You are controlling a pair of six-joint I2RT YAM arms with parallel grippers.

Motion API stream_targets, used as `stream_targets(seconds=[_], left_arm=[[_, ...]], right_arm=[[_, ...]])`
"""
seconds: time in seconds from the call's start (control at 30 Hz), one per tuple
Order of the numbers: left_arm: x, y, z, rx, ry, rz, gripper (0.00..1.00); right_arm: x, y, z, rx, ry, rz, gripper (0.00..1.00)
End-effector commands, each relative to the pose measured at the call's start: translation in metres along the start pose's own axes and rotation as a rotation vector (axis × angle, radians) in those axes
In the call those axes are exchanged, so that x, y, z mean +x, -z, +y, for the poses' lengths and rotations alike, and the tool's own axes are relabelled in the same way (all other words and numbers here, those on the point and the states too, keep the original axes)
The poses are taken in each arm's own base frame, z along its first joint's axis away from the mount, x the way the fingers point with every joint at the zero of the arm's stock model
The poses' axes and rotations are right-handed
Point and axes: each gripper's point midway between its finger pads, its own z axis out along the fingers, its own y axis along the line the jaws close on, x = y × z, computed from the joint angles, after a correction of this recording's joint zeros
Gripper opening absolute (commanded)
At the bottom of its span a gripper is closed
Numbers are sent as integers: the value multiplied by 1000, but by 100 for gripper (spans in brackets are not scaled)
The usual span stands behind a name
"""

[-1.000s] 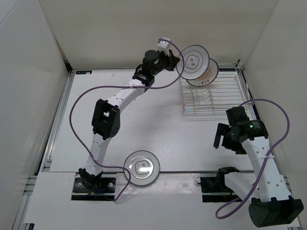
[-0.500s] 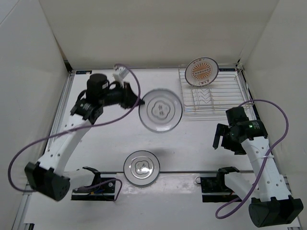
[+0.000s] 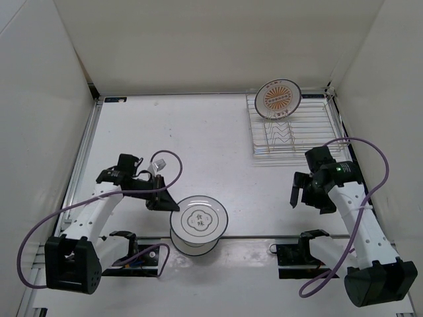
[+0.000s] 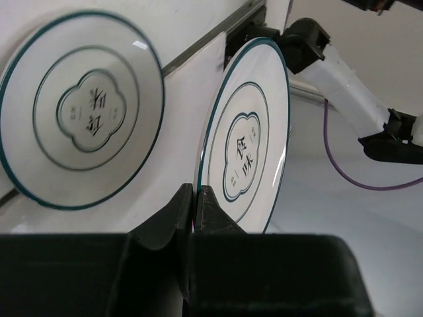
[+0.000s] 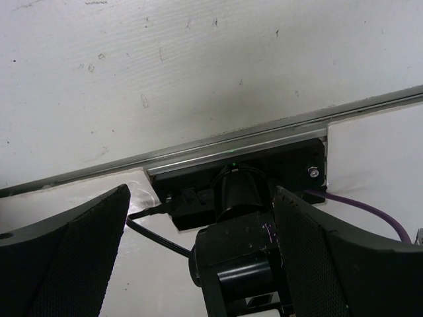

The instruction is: Unload the plates from the dish rack

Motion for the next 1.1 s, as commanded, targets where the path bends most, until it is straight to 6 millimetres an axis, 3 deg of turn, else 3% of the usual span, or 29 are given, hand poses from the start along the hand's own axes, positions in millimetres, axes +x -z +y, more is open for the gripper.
stream_targets(seconds=[0.0, 0.23, 0.33, 0.5, 0.6, 0.73, 0.9, 0.93, 1.0, 1.07], left_arm=[[18, 0, 5, 32, 63, 36, 1], [29, -9, 78, -256, 129, 55, 1], [21, -12, 100, -323, 117, 41, 1], [2, -23, 117, -349, 54, -3, 3], [5, -25, 124, -370, 47, 24, 9], [5, -22, 122, -392, 23, 33, 47], [6, -12, 117, -434, -3, 21, 79], [6, -7, 111, -444, 10, 28, 96], [-2, -1, 99, -453, 7, 10, 100], [8, 6, 93, -473, 75, 44, 100]], right_arm=[[-5, -2, 3, -1, 16, -5, 90], [-6, -6, 5, 9, 23, 14, 90], [-5, -7, 4, 8, 21, 15, 90], [-3, -6, 4, 5, 18, 12, 90], [-2, -6, 4, -3, 18, -5, 90], [-3, -5, 4, 0, 19, -3, 90], [-4, -10, 6, 3, 24, 13, 90], [-4, -10, 7, 0, 25, 12, 90], [-3, -12, 7, 2, 28, 21, 90], [-3, -12, 7, 4, 29, 22, 90]])
